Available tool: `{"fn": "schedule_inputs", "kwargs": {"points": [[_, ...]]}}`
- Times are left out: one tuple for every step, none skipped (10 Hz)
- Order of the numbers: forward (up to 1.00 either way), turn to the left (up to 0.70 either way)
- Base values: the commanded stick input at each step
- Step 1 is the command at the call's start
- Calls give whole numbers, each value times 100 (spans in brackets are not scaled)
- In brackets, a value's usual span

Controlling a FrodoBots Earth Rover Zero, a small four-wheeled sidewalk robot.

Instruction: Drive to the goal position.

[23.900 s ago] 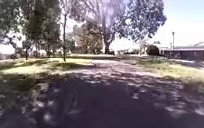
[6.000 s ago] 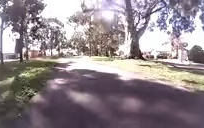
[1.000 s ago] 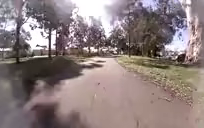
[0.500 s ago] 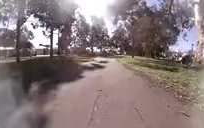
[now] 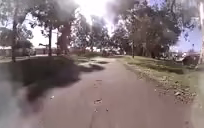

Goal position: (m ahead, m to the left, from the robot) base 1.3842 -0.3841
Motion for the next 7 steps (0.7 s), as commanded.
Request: {"fn": "schedule_inputs", "kwargs": {"points": [[70,0],[70,0],[70,0],[70,2],[70,2],[70,2],[70,0]]}}
